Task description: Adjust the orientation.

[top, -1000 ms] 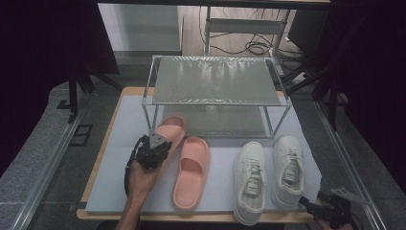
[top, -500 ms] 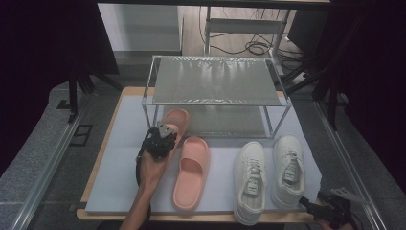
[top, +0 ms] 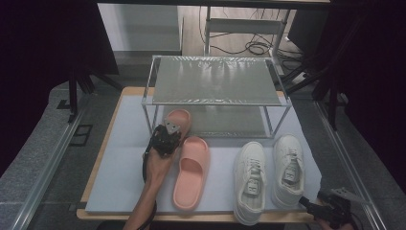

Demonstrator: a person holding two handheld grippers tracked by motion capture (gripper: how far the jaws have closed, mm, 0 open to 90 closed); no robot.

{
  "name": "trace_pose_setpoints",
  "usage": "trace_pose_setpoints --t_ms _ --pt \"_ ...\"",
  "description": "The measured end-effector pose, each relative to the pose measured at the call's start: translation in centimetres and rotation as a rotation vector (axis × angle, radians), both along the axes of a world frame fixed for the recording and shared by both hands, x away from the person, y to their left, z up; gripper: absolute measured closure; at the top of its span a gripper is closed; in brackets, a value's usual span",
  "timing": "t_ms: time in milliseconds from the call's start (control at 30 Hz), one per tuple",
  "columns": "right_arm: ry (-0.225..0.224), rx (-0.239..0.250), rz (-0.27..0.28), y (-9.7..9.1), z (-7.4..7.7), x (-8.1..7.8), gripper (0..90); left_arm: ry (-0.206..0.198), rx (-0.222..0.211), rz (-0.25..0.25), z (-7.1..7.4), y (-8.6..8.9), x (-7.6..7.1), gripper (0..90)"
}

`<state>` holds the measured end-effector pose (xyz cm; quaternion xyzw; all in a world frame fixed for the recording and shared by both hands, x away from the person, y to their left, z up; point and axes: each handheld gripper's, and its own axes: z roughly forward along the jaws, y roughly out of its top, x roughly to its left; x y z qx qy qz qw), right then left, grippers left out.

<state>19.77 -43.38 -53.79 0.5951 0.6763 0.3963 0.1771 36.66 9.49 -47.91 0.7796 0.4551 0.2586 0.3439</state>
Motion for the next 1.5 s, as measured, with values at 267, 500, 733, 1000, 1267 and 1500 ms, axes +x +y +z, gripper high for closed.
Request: trace_pose_setpoints --t_ms 267,500,733,1000,1267,1500 --pt "0.001 -0.002 0.0 0.0 0.0 0.0 9.5 -0.007 -0.023 -0.027 0.7 0.8 -1.4 67.8" --pt "0.003 -0.002 -0.001 0.0 0.0 0.0 9.4 -0.008 -0.085 -0.068 1.1 2.8 -3.6 64.6" --pt "0.002 -0.002 -0.002 0.0 0.0 0.0 9.4 -0.018 -0.106 -0.095 1.8 4.7 -6.2 65.1" --pt "0.002 -0.001 -0.005 0.0 0.0 0.0 9.4 0.0 -0.11 -0.119 1.7 7.2 -9.4 76.3" --pt "0.002 -0.001 -0.007 0.1 0.0 0.0 9.3 0.035 -0.116 -0.106 0.3 9.2 -11.2 89.1" --pt "0.002 -0.001 -0.007 0.1 0.0 0.0 9.3 0.067 -0.091 -0.092 -1.2 10.3 -12.4 89.8"
